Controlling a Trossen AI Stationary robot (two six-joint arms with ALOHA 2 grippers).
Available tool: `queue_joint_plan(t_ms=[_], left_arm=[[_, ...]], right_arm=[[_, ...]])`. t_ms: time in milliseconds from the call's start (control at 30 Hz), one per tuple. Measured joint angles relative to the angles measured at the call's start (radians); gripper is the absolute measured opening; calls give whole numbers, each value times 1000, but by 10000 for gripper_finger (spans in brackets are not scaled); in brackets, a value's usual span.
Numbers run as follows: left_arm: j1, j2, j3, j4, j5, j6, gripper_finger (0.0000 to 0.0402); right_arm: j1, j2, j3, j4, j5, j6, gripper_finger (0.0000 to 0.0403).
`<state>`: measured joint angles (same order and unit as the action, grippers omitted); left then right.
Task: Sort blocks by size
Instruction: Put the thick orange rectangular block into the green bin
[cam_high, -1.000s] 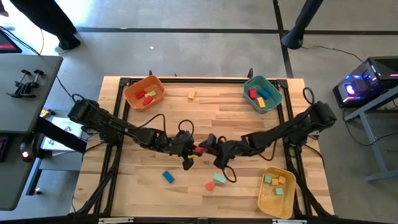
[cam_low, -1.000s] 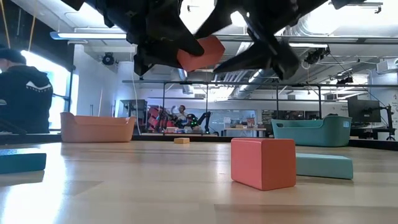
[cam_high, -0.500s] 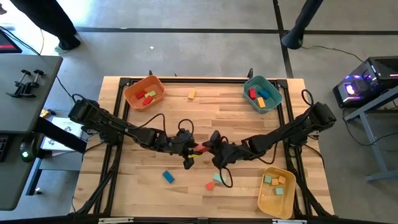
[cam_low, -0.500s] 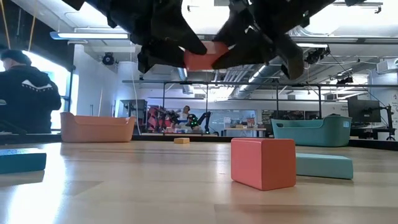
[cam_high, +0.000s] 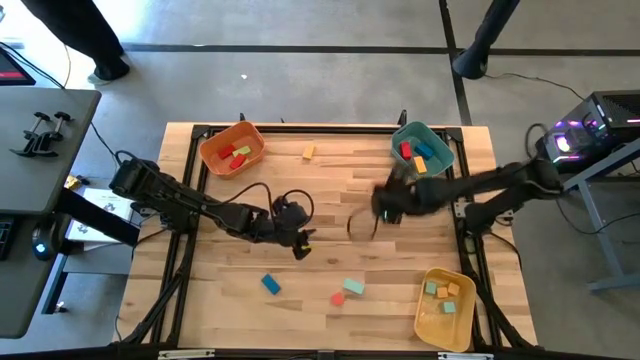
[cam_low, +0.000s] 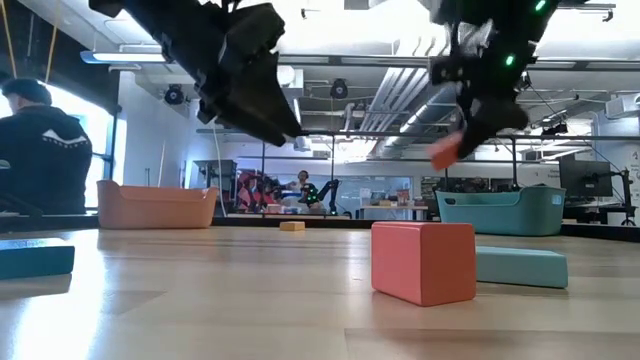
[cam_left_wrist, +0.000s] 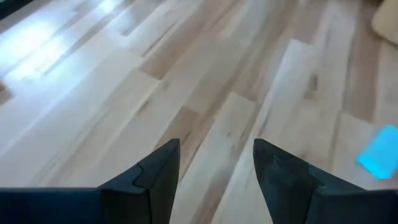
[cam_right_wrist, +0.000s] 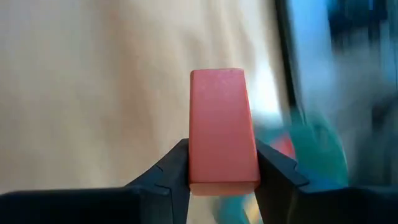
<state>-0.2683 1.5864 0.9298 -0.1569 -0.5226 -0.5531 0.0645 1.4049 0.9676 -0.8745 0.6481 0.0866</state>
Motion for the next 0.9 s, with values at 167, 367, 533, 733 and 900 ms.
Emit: queue_joint_plan(t_ms=[167, 367, 533, 733, 900], left_arm=[[-9, 0, 0, -21, -32, -19, 188], [-30, 0, 0, -31, -62, -19, 188], [-45, 0, 0, -33, -83, -19, 188], [-51, 0, 0, -33, -96, -20, 188], [-51, 0, 0, -33, -96, -26, 188]], right_arm=[[-292, -53, 0, -140, -27, 154, 128], [-625, -33, 0, -68, -181, 113, 128], [-814, 8, 0, -14, -234, 103, 156], [-908, 27, 0, 83, -247, 17, 196], [-915, 27, 0, 130, -248, -21, 197]])
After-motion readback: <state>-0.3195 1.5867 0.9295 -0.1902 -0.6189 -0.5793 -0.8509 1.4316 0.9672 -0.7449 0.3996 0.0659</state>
